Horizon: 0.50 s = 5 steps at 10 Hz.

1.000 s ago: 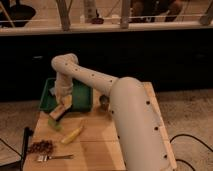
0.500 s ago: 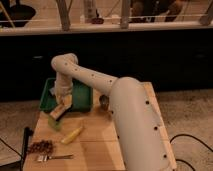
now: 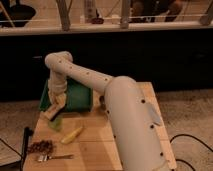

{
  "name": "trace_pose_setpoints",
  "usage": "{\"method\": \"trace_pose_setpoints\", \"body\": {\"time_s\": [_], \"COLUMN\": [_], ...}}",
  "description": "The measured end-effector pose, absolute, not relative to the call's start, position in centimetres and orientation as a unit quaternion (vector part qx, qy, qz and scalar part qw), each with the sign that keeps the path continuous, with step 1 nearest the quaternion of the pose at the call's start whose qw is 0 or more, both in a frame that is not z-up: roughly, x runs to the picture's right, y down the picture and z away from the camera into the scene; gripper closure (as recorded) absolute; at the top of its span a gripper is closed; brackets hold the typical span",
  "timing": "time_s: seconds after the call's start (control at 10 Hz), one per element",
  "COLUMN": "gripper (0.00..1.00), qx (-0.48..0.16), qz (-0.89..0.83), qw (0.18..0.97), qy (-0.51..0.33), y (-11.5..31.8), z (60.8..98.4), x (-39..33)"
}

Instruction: Place eraser in plastic cup

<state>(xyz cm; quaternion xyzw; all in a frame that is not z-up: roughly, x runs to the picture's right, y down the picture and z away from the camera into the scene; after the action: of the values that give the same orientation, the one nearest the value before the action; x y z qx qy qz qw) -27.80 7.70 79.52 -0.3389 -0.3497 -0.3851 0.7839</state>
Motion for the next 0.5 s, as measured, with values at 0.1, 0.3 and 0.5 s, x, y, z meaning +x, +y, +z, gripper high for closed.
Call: {"method": "trace_pose_setpoints", "body": {"time_s": [0.1, 0.3, 0.5], "gripper": [0.97, 0.97, 0.97], "qx": [-0.341, -0.346, -0.352], "qz": [-0.387, -0.389, -0.391], "qw": [0.779, 0.772, 0.766], "qy": [-0.356, -0.364, -0.369], "y": [7.9, 8.6, 9.5], "z": [79.4, 79.0, 78.5], "x": [-28.3, -28.7, -28.8]}}
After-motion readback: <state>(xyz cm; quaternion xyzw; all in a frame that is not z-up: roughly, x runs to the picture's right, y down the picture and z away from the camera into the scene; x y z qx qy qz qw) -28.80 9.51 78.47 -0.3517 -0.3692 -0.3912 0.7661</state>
